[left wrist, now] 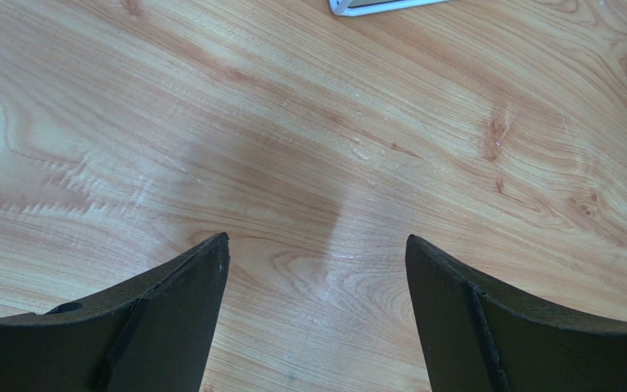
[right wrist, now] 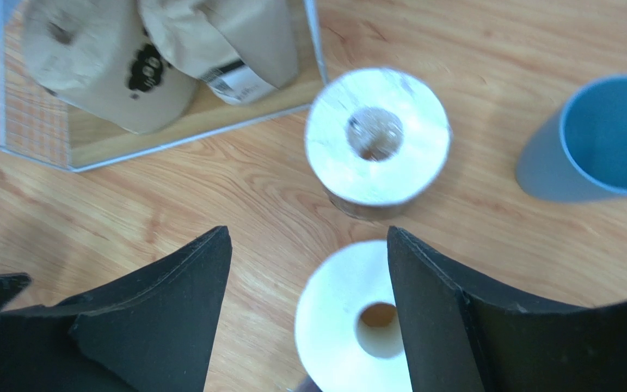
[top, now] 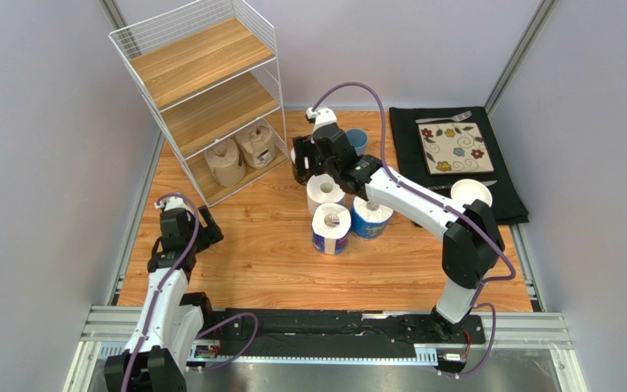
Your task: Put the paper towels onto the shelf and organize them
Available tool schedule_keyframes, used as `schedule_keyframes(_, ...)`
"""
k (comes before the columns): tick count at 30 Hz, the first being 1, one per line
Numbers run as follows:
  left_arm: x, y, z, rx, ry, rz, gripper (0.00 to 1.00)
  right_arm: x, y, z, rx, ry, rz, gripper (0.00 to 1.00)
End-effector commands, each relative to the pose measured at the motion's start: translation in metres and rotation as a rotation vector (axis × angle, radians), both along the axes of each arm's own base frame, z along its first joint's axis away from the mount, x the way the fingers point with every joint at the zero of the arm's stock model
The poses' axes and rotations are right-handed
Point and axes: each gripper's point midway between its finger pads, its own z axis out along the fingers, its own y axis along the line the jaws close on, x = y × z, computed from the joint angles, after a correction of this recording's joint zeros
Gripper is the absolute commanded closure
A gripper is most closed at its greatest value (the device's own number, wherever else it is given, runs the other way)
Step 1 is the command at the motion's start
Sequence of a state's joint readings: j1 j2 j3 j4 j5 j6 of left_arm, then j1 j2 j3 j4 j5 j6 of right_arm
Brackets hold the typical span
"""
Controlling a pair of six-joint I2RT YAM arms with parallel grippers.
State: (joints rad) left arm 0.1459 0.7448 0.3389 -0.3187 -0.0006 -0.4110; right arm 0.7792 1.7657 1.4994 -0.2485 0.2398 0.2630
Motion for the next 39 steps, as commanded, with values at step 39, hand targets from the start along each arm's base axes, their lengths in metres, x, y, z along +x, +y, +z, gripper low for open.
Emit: schedule_keyframes(39, -0.005, 0.001, 0.0, -0.004, -0.014, 0.012, 0.12, 0.136, 0.074, 0.018, 0.343, -0.421, 0.239, 0.34)
